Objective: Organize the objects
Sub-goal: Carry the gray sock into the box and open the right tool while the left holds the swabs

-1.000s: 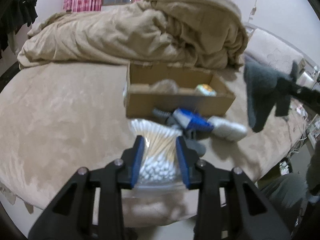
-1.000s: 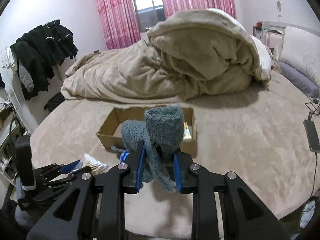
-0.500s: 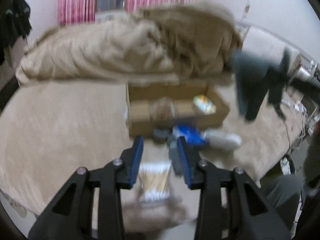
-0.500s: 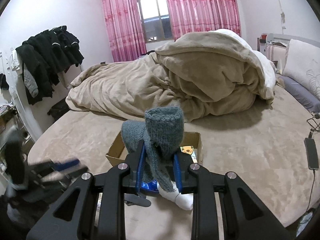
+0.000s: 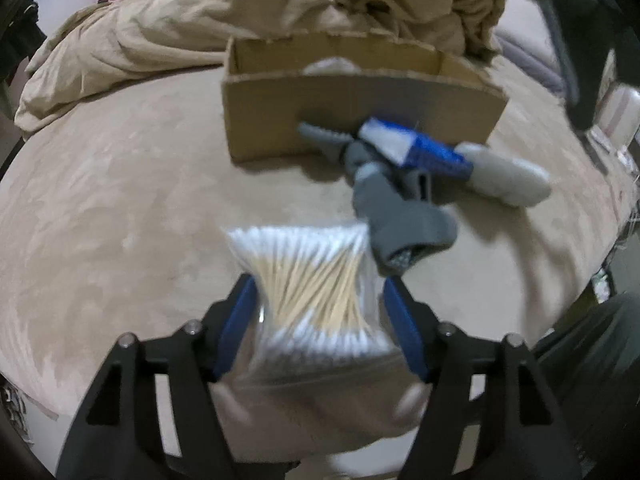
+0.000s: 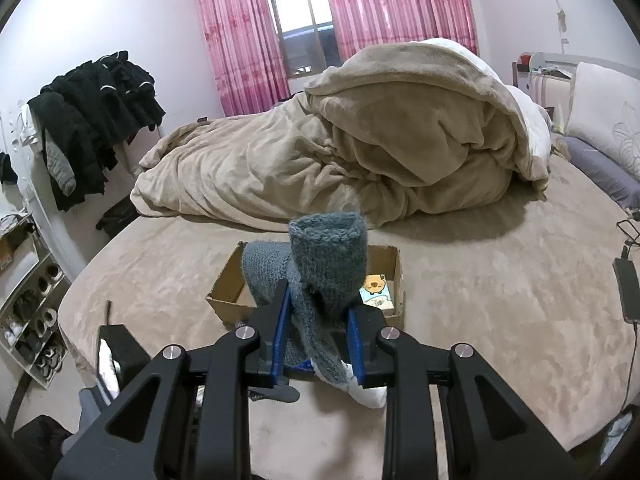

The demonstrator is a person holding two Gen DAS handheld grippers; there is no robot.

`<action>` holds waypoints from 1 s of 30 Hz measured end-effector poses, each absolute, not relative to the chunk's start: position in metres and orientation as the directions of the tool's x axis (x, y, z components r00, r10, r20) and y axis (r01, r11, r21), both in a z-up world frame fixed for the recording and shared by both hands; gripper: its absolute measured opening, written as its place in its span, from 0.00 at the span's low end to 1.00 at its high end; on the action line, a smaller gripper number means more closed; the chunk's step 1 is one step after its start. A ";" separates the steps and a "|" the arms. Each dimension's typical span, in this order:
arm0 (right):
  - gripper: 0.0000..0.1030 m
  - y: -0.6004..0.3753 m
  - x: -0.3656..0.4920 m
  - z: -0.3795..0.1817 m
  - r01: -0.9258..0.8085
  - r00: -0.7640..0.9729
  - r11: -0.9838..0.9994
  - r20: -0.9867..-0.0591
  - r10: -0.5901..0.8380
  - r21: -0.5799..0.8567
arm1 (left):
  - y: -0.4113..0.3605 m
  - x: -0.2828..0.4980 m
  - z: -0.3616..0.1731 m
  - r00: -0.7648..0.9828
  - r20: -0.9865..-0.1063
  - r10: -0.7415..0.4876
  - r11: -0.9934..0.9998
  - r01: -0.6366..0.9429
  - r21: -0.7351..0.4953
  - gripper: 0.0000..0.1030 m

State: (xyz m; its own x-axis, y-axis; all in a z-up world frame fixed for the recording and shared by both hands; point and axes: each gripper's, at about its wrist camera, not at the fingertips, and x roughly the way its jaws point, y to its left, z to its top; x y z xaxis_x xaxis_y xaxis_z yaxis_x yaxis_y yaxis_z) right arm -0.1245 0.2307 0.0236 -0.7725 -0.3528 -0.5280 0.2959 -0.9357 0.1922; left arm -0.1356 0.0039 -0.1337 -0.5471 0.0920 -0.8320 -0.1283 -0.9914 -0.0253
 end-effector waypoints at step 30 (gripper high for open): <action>0.27 0.207 -0.201 0.027 0.282 -0.792 -0.948 -0.521 -0.317 0.148 | -0.037 -0.197 0.007 -0.787 -0.585 0.195 -0.981 -0.151 -0.123 0.43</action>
